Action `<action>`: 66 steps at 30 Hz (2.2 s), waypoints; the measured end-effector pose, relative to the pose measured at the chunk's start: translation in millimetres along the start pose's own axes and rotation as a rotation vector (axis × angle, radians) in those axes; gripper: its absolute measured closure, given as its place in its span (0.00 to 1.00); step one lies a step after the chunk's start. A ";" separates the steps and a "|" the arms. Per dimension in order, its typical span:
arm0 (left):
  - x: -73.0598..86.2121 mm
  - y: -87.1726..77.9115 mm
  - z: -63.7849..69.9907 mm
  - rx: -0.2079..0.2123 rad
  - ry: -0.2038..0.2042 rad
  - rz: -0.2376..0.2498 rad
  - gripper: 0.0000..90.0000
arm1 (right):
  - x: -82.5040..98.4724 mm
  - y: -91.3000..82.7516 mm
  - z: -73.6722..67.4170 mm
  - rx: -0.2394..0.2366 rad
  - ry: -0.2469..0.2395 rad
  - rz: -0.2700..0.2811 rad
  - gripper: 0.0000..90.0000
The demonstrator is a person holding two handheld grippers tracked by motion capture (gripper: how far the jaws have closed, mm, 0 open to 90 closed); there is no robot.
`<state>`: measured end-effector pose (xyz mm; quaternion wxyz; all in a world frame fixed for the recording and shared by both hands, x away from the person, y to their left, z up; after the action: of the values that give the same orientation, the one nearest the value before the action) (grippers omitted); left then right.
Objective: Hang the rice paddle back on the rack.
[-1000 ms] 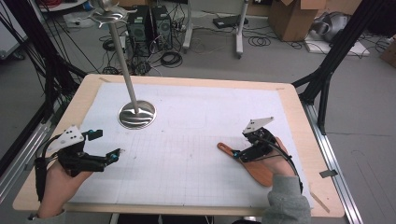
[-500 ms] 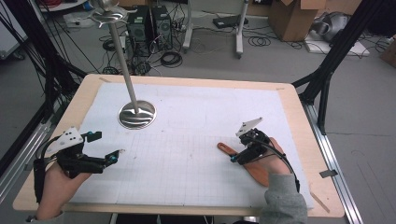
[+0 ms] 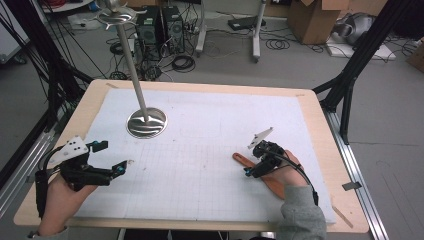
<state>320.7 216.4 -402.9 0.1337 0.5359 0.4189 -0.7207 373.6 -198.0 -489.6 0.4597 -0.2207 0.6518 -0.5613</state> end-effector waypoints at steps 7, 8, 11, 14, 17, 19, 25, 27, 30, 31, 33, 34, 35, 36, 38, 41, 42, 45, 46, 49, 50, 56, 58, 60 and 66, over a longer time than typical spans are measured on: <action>1.1 0.0 -0.6 0.000 -0.002 -0.002 0.02 | 1.8 0.2 1.0 -0.004 0.011 -0.011 0.37; 1.5 0.3 -0.3 0.001 -0.003 -0.004 0.02 | 1.7 0.8 1.1 -0.006 0.011 -0.009 0.38; 1.8 0.7 -0.3 0.001 -0.005 -0.005 0.02 | 3.0 1.8 1.3 -0.012 0.017 -0.018 0.41; 2.3 0.7 -0.6 0.001 -0.004 -0.007 0.02 | 5.1 3.1 2.1 -0.015 0.022 -0.033 0.45; 2.6 0.8 -0.9 0.000 -0.005 -0.007 0.02 | 5.2 3.5 2.6 -0.017 0.022 -0.033 0.47; 2.7 0.9 -0.8 0.001 -0.006 -0.007 0.02 | 5.4 3.2 2.0 -0.022 0.023 -0.035 0.48; 2.7 1.0 -0.7 0.001 -0.004 -0.008 0.02 | 6.5 4.7 0.7 -0.028 0.027 -0.047 0.49; 2.8 1.2 -0.4 0.003 -0.003 -0.010 0.02 | 6.6 4.8 1.1 -0.026 0.028 -0.047 0.50; 3.5 1.9 -0.7 0.001 -0.003 -0.014 0.02 | 7.5 4.9 1.8 -0.026 0.027 -0.051 0.52; 3.4 2.1 -0.6 0.000 -0.004 -0.013 0.02 | 7.9 4.8 1.6 -0.027 0.030 -0.054 0.52; 3.6 2.4 -0.4 0.001 -0.005 -0.013 0.02 | 8.1 4.7 1.4 -0.029 0.028 -0.055 0.53; 3.7 2.5 -0.4 0.003 -0.005 -0.013 0.02 | 8.2 4.7 1.1 -0.030 0.026 -0.055 0.54; 4.1 2.5 -0.6 0.003 -0.002 -0.016 0.02 | 8.1 4.7 0.9 -0.031 0.027 -0.055 0.54; 4.3 2.6 -0.9 0.002 -0.002 -0.017 0.02 | 8.2 4.6 1.0 -0.030 0.026 -0.056 0.55; 4.5 2.8 -0.9 0.003 -0.009 -0.014 0.02 | 8.4 4.6 0.2 -0.033 0.028 -0.057 0.56; 4.6 2.4 -1.4 0.002 -0.006 -0.015 0.02 | 9.1 4.4 -0.5 -0.040 0.033 -0.063 0.57; 4.5 2.2 -1.6 0.001 -0.004 -0.014 0.02 | 9.0 4.4 -0.4 -0.041 0.033 -0.060 0.58; 4.2 2.1 -1.2 0.001 -0.006 -0.013 0.02 | 9.2 4.1 -1.1 -0.046 0.032 -0.063 0.60; 4.3 2.2 -1.1 0.001 -0.006 -0.013 0.02 | 9.3 4.1 -1.2 -0.047 0.031 -0.063 0.61; 4.7 2.7 -0.8 0.003 -0.007 -0.016 0.02 | 9.4 3.9 -1.6 -0.049 0.033 -0.064 0.63; 4.9 2.9 -0.8 0.002 -0.007 -0.017 0.02 | 9.5 4.0 -1.6 -0.050 0.034 -0.064 0.64; 6.2 3.5 -2.1 0.000 -0.008 -0.020 0.02 | 9.3 3.7 -1.5 -0.049 0.022 -0.062 0.70; 6.2 3.5 -2.1 0.001 -0.008 -0.020 0.02 | 9.1 3.5 -1.5 -0.050 0.021 -0.062 0.70; 6.2 3.5 -2.1 0.002 -0.009 -0.021 0.02 | 9.1 3.2 -2.2 -0.049 0.022 -0.064 0.71; 5.7 2.7 -2.6 -0.001 -0.013 -0.016 0.02 | 7.1 0.0 -2.0 -0.041 0.012 -0.046 0.72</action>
<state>321.9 218.1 -409.4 0.1308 0.5280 0.4225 -0.7250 368.5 -202.7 -492.2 0.4381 -0.2417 0.6608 -0.5594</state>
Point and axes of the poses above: each handheld gripper's, and its own axes: y roughly forward along the jaws, x roughly out of its underside, z roughly to its right, the point moved 9 cm from there along y, roughly forward along the jaws, and after that the axes turned 7 degrees about -z, right-handed, at the moved point
